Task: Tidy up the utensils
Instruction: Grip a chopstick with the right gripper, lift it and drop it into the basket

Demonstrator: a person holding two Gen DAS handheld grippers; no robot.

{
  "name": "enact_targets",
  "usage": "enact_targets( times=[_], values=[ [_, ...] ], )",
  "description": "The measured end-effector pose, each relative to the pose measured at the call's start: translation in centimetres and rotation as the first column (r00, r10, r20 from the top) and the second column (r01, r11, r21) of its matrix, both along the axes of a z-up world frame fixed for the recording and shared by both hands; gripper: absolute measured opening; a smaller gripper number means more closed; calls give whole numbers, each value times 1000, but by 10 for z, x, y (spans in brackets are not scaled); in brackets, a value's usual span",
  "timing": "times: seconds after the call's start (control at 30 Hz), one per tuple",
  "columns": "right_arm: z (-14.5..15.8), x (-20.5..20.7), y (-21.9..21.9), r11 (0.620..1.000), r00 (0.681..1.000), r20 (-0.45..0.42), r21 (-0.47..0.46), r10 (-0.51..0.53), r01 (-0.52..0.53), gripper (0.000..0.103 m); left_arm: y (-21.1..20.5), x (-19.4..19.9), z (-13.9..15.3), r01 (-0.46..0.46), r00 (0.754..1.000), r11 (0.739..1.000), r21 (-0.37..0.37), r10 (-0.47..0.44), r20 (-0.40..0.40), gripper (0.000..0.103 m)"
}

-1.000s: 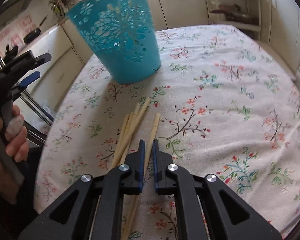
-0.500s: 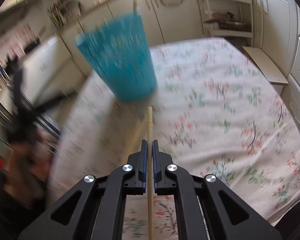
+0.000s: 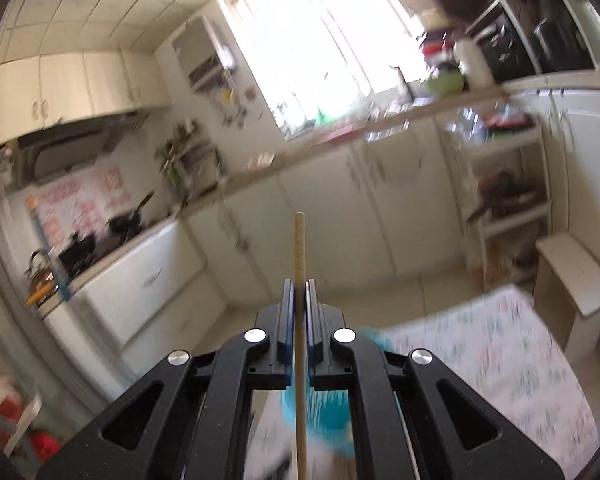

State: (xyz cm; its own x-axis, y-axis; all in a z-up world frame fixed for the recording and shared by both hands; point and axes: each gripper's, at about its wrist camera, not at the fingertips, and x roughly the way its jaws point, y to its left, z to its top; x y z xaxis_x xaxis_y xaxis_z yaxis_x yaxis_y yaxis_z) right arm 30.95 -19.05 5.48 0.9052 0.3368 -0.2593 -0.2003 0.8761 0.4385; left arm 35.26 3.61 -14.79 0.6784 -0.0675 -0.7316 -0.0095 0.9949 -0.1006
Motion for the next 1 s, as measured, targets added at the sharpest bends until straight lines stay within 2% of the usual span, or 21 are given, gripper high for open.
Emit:
enact_targets(
  times=[0.13,0.27,0.4,0.53,0.63,0.73,0.83,0.9,1.0],
  values=[
    [-11,47,14,989,990,26,-29,-142,142,6,1,2,0,1,1000,1000,-10,-1,-2,72],
    [-42,66,25,987,990,-50,-97,-136,130,7,3,3,0,3,1000,1000,-20,-3,-6,73],
    [-55,42,31,985,994,-65,-157,-84,73,7,3,3,1,1,1000,1000,-25,-1,-3,74],
    [-51,-16,29,979,999,-23,-202,-43,37,20,3,2,1,-3,1000,1000,-13,4,4,75],
    [-63,-58,24,970,999,-31,-240,-34,25,31,3,-1,3,-10,1000,1000,-5,10,15,76],
    [-95,-91,16,960,991,-126,-279,-38,1,34,1,-4,5,-13,1000,1000,5,12,28,77],
    [-139,-113,4,964,964,-258,-266,-62,-10,34,-2,-7,4,-12,999,1000,20,11,34,78],
    [-167,-118,-2,964,940,-328,-266,-90,-1,34,-2,-8,4,-11,999,1000,28,10,36,79],
    [-186,-107,-12,960,919,-374,-279,-129,21,34,-5,-10,3,-9,999,999,43,8,39,80]
  ],
)
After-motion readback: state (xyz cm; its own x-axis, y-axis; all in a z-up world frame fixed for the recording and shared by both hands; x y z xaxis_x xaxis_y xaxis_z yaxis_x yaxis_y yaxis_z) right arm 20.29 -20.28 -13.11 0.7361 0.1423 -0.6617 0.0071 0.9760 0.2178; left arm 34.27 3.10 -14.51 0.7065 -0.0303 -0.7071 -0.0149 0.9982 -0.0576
